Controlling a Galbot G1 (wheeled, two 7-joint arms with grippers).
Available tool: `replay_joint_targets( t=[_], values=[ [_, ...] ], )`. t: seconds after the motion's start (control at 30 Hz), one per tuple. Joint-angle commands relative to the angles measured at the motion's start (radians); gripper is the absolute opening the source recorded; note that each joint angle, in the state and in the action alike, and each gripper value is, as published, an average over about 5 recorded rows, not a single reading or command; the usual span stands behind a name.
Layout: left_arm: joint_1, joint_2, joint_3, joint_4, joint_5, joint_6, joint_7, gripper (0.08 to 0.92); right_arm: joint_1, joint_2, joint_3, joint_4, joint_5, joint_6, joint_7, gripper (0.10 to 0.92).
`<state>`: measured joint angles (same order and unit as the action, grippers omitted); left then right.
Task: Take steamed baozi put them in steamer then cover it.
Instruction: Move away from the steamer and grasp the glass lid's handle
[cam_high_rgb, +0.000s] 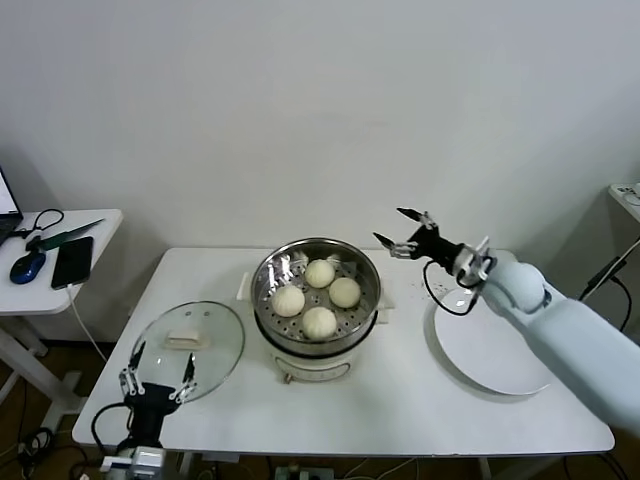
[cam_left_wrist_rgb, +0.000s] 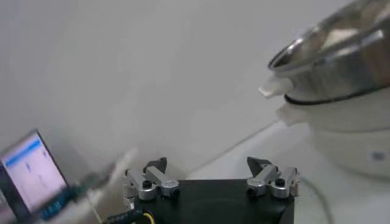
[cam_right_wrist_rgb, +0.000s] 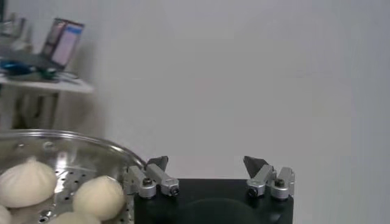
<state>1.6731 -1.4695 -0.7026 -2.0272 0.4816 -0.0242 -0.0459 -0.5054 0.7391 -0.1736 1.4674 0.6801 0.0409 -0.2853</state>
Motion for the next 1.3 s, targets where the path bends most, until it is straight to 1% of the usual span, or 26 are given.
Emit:
replay_joint_targets(
  t=[0.03, 0.27, 0.4, 0.47, 0.57, 0.77, 0.9, 1.13, 1.3],
  values=[
    [-0.017, 0.036, -0.04, -0.012, 0.588, 0.014, -0.001, 0.823, -0.546, 0.093, 0.558, 0.11, -0.084, -0.054, 0.068, 0.823],
    [-0.048, 0.076, -0.06, 0.039, 0.917, 0.048, 0.073, 0.823, -0.673, 0.167, 0.662, 0.133, -0.134, -0.056, 0.054, 0.823],
    [-0.081, 0.098, -0.05, 0.103, 1.017, 0.053, 0.088, 0.823, -0.698, 0.188, 0.68, 0.127, -0.154, -0.052, 0.047, 0.823],
    [-0.104, 0.105, -0.037, 0.145, 1.021, 0.049, 0.079, 0.823, -0.701, 0.195, 0.681, 0.122, -0.165, -0.05, 0.047, 0.823],
    [-0.151, 0.109, -0.018, 0.213, 1.009, 0.035, 0.043, 0.823, -0.703, 0.202, 0.68, 0.121, -0.179, -0.051, 0.047, 0.823],
    [-0.266, 0.125, -0.003, 0.357, 0.968, -0.079, -0.005, 0.823, -0.702, 0.216, 0.68, 0.113, -0.211, -0.05, 0.045, 0.823],
    [-0.322, 0.135, 0.001, 0.434, 0.954, -0.114, -0.017, 0.823, -0.705, 0.224, 0.682, 0.106, -0.23, -0.046, 0.042, 0.823],
    [-0.39, 0.135, 0.008, 0.53, 0.95, -0.119, -0.017, 0.823, -0.703, 0.238, 0.681, 0.097, -0.251, -0.041, 0.039, 0.823],
    [-0.422, 0.128, 0.008, 0.576, 0.948, -0.108, -0.05, 0.823, -0.695, 0.242, 0.675, 0.091, -0.256, -0.039, 0.038, 0.823]
  ],
)
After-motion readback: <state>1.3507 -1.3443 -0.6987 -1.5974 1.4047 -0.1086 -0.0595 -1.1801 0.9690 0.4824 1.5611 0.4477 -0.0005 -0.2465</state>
